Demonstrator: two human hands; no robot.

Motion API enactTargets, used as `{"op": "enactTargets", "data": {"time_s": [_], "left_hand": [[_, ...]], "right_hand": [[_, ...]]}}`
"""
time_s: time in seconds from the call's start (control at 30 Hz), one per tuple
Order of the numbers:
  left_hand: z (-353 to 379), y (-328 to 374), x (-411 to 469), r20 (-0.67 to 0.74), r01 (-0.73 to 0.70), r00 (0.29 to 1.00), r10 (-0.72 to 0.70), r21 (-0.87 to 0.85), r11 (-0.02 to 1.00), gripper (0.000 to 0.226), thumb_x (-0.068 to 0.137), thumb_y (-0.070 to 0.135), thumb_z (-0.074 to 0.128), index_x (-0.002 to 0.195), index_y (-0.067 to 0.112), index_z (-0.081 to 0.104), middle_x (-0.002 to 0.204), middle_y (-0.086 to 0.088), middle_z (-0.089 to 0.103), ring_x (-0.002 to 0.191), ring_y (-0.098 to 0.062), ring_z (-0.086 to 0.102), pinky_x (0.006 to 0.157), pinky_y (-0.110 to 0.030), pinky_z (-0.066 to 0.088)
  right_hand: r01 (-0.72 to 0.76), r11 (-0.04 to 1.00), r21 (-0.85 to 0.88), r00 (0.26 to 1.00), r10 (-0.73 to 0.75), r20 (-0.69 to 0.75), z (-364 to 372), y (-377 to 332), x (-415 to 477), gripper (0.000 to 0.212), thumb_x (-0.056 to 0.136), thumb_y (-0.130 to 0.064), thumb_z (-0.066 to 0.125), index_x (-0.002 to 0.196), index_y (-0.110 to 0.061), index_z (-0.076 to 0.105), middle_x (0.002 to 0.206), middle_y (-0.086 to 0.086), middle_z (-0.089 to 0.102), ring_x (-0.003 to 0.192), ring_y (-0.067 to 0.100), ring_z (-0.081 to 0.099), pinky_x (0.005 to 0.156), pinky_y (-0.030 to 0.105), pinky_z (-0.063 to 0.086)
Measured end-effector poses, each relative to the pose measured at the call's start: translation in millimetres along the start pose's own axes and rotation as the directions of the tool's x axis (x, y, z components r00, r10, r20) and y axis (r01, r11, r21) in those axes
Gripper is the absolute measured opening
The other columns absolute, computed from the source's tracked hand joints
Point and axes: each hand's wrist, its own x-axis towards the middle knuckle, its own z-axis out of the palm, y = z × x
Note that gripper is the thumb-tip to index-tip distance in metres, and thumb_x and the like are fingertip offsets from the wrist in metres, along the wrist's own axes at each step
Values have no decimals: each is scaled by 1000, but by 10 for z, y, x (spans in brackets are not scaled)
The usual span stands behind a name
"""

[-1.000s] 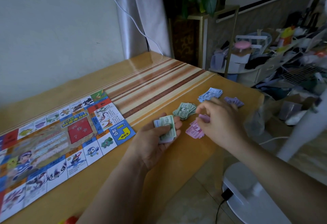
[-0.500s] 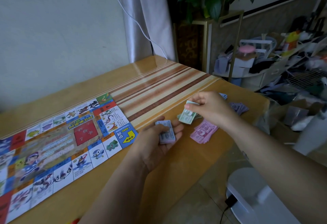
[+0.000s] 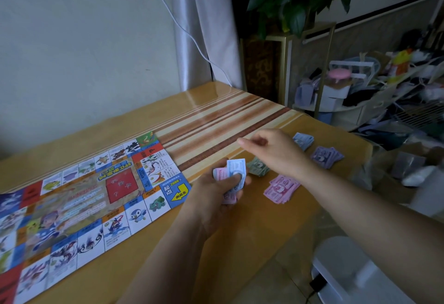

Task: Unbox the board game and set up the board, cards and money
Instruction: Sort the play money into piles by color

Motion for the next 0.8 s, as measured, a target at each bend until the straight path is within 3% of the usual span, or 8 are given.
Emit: {"op": "enactTargets", "data": {"time_s": [0.1,0.23,0.37,0.53,0.63,0.7,0.8], "left_hand": [[65,8,-29,23,-33,999,31,85,996,42,90,1,56,131,11,48,82,-10,67,57,-7,63,49,-17,47],[115,21,-44,-26,5,1000,-6,-8,1000,34,93,4,53,125,17,51,96,-14,67,68,-12,69,50,-19,50],[95,43,15,-36,114,991,-128,-258,959,35,97,-4,37,124,13,49,88,-17,73,74,-22,73,53,-26,56],[121,56,25,-15,96,994,-106,-296,950,44,96,-8,35,136,11,38,98,-21,71,78,-25,72,55,-27,57],[153,43,47,-7,97,995,-102,-272,957,47,94,-10,40,137,11,40,91,-18,73,79,-24,72,58,-27,58],[166,36,53,-7,95,995,-100,-260,961,48,93,-11,42,136,9,42,90,-17,73,78,-24,73,58,-27,58],[166,49,50,-21,92,995,-99,-229,969,49,91,-11,45,137,7,44,95,-18,69,73,-22,73,54,-26,56]], "right_hand": [[-2,1000,14,978,-1,209,-38,-87,-85,27,83,-46,67,75,-20,67,70,-6,63,67,1,57,59,18,41],[5,1000,6,978,-6,209,-52,-15,-93,19,83,-38,69,79,-20,69,73,-5,66,69,3,58,60,17,43],[-56,998,9,998,56,26,-211,202,61,23,87,-30,66,95,-10,72,87,1,70,81,11,64,73,26,49],[-233,956,-179,935,170,-310,-421,697,368,20,86,-35,68,94,-17,70,95,6,71,88,24,64,81,41,51],[-289,894,-342,916,154,-370,-415,787,430,21,88,-38,65,95,-18,68,96,6,70,93,27,61,96,44,39],[-303,828,-472,920,126,-371,-388,805,433,22,89,-39,63,98,-19,67,96,5,70,95,26,60,96,39,31],[-308,703,-641,932,89,-350,-367,845,424,32,86,-44,64,108,-20,64,106,6,65,104,26,55,93,38,30]]}}
